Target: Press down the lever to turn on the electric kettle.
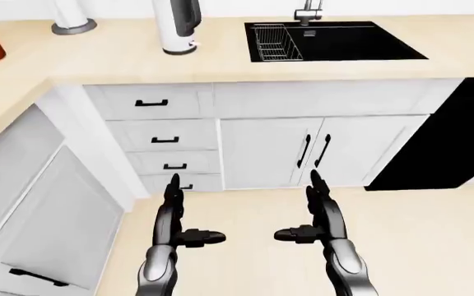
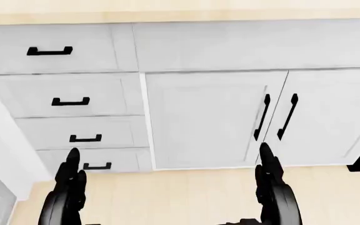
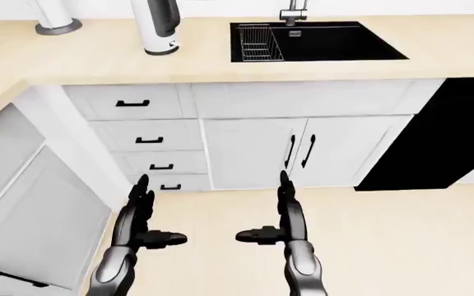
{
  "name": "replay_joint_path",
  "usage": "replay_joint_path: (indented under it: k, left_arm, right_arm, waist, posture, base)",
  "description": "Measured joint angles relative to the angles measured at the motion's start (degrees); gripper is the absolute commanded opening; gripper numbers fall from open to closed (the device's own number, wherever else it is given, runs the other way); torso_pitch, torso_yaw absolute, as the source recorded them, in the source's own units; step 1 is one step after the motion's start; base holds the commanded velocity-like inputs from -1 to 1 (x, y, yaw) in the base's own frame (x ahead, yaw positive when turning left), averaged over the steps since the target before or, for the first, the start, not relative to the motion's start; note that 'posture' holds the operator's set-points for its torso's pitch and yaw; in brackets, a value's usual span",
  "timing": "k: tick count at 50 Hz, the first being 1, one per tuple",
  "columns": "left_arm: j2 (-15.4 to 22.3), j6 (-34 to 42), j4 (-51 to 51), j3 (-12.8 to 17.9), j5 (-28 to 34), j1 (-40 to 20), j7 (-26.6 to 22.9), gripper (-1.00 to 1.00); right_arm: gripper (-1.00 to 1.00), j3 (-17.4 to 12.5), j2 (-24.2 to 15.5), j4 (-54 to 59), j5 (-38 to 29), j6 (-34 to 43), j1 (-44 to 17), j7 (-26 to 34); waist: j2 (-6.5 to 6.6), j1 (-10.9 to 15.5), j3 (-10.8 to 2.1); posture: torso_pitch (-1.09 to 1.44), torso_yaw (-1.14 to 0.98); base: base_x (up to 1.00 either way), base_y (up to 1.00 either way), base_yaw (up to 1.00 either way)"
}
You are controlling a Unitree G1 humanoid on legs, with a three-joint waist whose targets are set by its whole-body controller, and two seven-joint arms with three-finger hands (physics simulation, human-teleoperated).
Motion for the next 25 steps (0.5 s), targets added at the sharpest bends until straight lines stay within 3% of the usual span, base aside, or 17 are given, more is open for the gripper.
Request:
replay_joint_path:
  k: [1,3,5,8,16,25]
  left_arm:
    - [0.07,-0.01,-1.36,0.0,-0.08,0.18,-0.07,1.0]
    - [0.16,-0.19,-5.72,0.09,-0.19,-0.5,-0.13,1.0]
    - [0.05,-1.17,-6.71,0.12,-0.25,-0.64,-0.15,1.0]
    - [0.0,-0.34,-6.22,0.09,-0.5,-0.11,-0.27,1.0]
    - [-0.1,0.7,-8.13,0.3,-0.87,0.97,-0.17,1.0]
    - [0.0,5.75,-17.54,0.32,0.02,1.61,0.49,1.0]
  right_arm:
    - [1.0,0.02,-0.08,-1.7,-0.01,0.49,0.2,-0.1]
    - [1.0,-0.58,-0.33,-6.64,0.0,0.85,-0.43,-0.55]
    - [1.0,-0.91,-0.29,-7.87,-0.1,0.16,-0.92,-0.98]
    - [1.0,-1.24,-0.26,-8.05,0.43,1.05,-0.52,-1.1]
    - [1.0,-1.96,-0.24,-13.08,2.51,5.13,-0.62,-0.9]
    - [1.0,-2.88,-1.21,-21.58,2.93,9.61,-2.28,-1.08]
  waist:
    - [-0.2,-0.05,-0.54]
    - [-0.19,0.38,-3.21]
    - [-0.58,0.48,-2.25]
    - [-0.5,0.5,-3.24]
    - [-0.31,0.43,-3.59]
    - [-0.38,0.57,-4.13]
  posture:
    - [0.0,0.0]
    - [0.0,0.0]
    - [0.0,0.0]
    - [0.0,0.0]
    - [0.0,0.0]
    - [0.0,0.0]
  base:
    - [0.0,0.0,0.0]
    - [0.0,0.0,0.0]
    - [0.0,0.0,0.0]
    - [0.0,0.0,0.0]
    - [0.0,0.0,0.0]
    - [0.0,0.0,0.0]
